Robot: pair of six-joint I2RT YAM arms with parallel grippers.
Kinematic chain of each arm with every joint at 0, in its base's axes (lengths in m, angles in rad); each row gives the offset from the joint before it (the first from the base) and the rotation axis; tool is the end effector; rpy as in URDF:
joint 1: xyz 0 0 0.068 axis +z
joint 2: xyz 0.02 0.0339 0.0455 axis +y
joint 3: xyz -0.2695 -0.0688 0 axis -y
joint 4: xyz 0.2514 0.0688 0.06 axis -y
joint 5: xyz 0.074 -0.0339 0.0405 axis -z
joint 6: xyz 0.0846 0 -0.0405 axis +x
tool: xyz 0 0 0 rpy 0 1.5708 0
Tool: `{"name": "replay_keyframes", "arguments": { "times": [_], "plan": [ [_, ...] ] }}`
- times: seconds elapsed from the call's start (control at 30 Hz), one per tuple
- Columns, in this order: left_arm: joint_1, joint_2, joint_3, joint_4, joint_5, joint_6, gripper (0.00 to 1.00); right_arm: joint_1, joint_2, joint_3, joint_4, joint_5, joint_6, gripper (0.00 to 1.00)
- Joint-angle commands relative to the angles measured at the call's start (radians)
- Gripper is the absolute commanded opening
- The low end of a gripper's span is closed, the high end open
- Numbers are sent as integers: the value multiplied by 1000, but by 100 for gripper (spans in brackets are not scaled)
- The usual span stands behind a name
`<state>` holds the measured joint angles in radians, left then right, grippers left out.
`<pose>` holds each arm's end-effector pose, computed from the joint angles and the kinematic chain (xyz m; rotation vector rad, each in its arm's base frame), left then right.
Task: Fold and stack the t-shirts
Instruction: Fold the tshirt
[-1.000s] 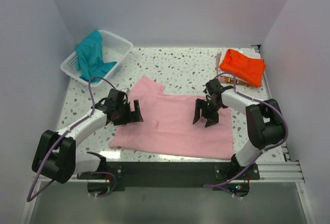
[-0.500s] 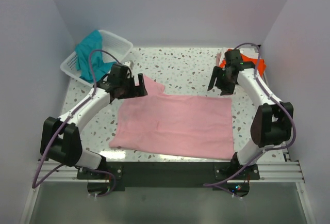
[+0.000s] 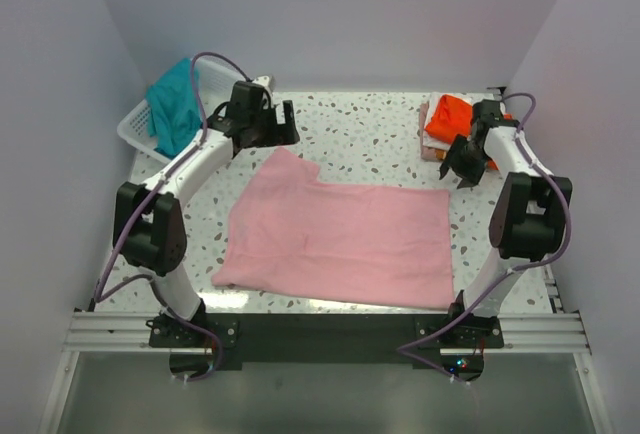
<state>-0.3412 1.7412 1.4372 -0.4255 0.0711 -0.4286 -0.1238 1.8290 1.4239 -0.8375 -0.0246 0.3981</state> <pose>0.4141 -0.1534 0.2555 -0.0652 2.3443 -0.4712 0.3919 -0.0467 0.1800 0.7215 2.7243 0.0981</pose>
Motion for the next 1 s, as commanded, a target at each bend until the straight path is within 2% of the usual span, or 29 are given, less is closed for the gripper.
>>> {"name": "replay_keyframes", "arguments": {
  "times": [0.0, 0.1, 0.4, 0.97],
  "plan": [
    [-2, 79, 106, 25, 16, 10, 100, 3, 19, -3, 63, 22, -13, 54],
    [-2, 125, 157, -2, 25, 10, 100, -2, 38, -35, 100, 34, -12, 52],
    [4, 165, 178, -16, 35, 21, 100, -10, 98, -45, 135, 34, -11, 45],
    [31, 322, 262, -38, 59, 1, 100, -14, 111, -112, 170, 41, -18, 22]
  ]
}}
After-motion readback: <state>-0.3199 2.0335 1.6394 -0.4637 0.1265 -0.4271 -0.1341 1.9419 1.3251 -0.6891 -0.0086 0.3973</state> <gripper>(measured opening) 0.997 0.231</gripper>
